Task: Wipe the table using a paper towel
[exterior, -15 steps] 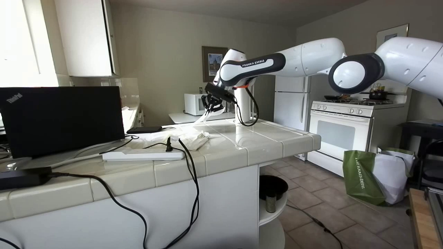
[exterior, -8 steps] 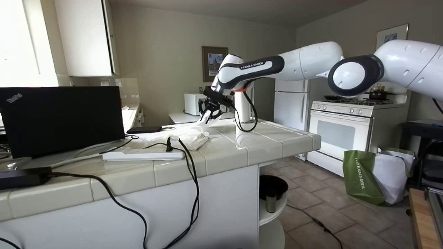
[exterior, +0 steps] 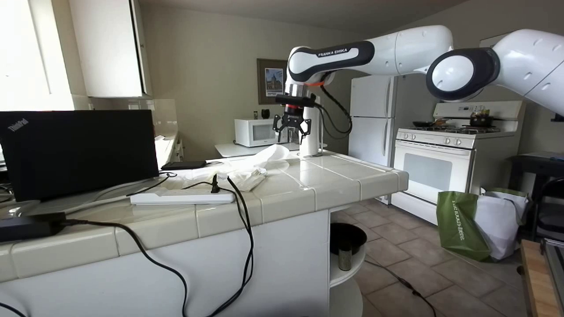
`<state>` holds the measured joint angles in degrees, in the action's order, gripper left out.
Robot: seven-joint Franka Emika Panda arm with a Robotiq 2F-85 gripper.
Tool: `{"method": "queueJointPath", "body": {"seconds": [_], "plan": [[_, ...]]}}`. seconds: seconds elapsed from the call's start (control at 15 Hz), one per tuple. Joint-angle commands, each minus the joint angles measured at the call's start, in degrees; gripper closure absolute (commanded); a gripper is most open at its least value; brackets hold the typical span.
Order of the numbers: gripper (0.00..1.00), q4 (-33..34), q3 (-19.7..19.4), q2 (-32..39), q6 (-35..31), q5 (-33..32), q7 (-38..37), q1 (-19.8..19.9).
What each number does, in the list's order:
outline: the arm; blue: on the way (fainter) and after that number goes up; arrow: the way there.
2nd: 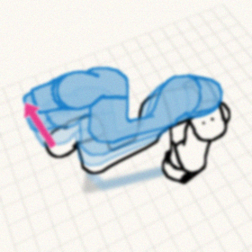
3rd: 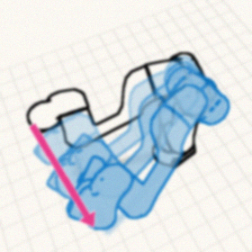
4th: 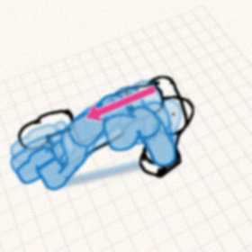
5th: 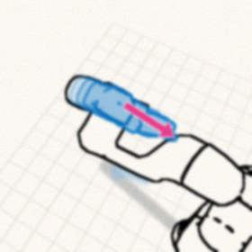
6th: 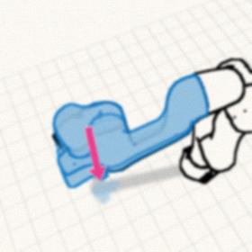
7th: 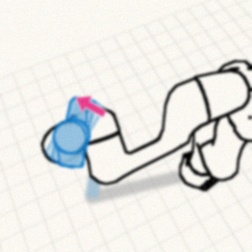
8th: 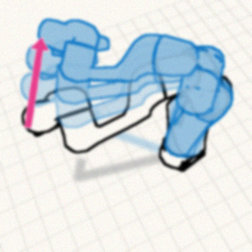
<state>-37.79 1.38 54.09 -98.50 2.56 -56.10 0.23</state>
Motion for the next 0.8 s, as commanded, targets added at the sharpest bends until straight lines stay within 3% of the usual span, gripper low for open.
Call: {"method": "queueJointPath", "body": {"seconds": [0.0,0.73], "plan": [[0.00,-9.3,-2.4,-7.6,5.7,-4.5,7.0,0.7],[0.00,-35.5,-1.5,-26.9,-2.5,-11.8,43.7,4.9]]}}
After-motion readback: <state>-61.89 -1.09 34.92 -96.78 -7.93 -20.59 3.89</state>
